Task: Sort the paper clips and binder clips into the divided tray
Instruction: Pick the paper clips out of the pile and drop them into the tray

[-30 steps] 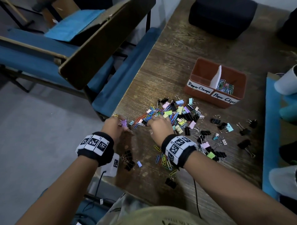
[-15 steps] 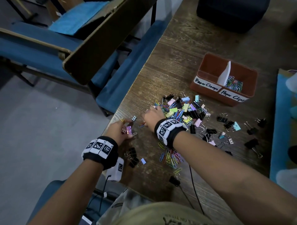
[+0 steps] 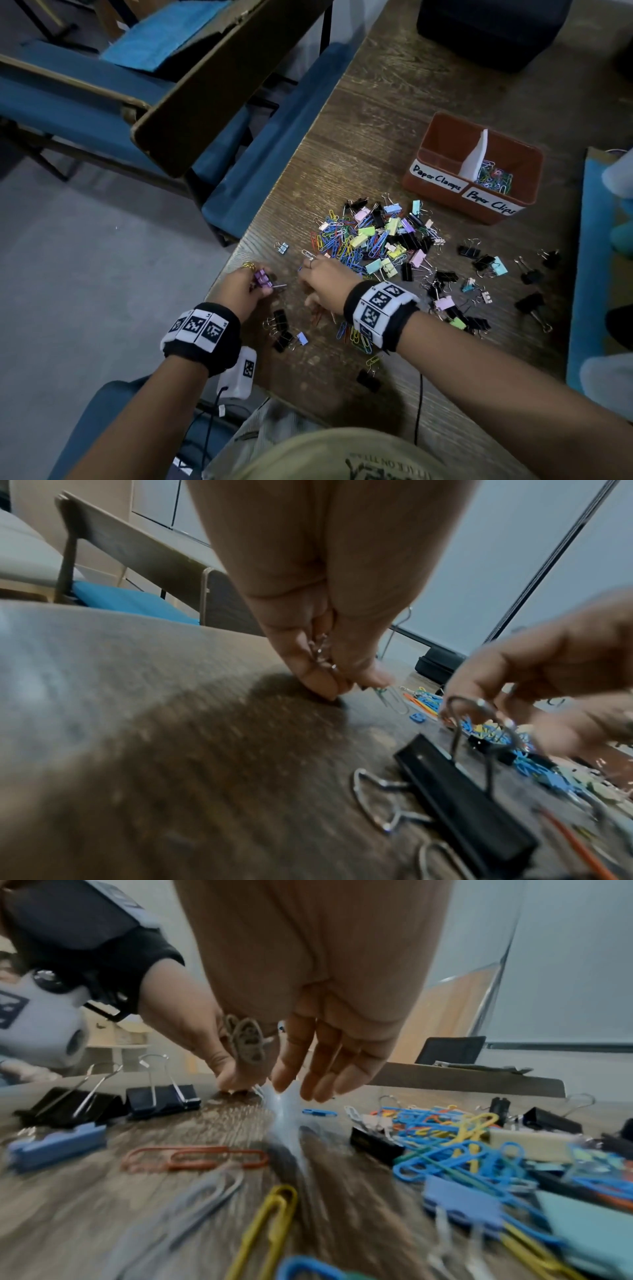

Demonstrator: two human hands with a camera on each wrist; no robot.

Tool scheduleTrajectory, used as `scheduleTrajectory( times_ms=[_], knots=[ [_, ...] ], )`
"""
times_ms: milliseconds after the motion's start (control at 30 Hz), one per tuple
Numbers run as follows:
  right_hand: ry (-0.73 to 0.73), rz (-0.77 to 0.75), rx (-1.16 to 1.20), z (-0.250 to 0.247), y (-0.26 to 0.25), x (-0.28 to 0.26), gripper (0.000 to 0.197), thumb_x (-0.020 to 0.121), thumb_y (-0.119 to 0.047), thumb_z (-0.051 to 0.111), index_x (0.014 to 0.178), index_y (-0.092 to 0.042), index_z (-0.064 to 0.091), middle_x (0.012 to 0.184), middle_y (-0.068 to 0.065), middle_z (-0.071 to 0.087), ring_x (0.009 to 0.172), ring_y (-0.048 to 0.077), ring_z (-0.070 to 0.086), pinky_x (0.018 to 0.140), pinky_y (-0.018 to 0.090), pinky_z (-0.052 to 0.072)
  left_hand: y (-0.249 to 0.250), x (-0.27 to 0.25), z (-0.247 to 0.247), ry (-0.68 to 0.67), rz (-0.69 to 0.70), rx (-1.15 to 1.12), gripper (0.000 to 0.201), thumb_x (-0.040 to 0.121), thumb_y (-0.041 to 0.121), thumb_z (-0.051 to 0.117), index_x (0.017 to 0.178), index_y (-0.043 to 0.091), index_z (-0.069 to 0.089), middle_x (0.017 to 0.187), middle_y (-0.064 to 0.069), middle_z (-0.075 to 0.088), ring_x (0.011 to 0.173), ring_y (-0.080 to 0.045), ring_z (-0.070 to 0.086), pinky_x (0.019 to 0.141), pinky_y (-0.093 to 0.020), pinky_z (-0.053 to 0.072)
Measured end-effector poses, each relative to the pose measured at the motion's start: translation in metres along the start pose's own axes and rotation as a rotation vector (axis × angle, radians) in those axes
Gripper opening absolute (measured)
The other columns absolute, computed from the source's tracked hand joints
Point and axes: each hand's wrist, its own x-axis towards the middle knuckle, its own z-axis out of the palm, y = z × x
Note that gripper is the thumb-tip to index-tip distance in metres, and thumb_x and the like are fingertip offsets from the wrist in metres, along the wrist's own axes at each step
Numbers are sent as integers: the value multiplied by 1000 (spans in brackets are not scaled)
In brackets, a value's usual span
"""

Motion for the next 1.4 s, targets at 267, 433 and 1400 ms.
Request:
scheduleTrajectory(
  times_ms=[267,433,1400],
  knots=[
    [113,121,590,3,-17,27,48,81,-4,67,126,-14,56,110,14,67,98,25,64,88,26,48,16,-7,9,7,-24,-176,15,89,15,59,89,0,61,76,-5,58,71,-18,52,53,-14,33],
    [207,227,888,9,-9,18,19,84,6,60,102,6,66,85,23,69,56,7,60,62,18,52,17,-7,14,-43,-5,-297,15,88,8,59,97,-4,62,83,-17,66,74,-24,59,68,-33,49],
    [-136,-63,-308,20,1,-10,26,89,-5,46,107,-7,63,112,9,63,101,26,58,85,37,47,-4,-7,-6,14,-28,64,25,89,19,59,110,3,61,103,-10,64,99,-28,59,87,-32,44]
  ],
)
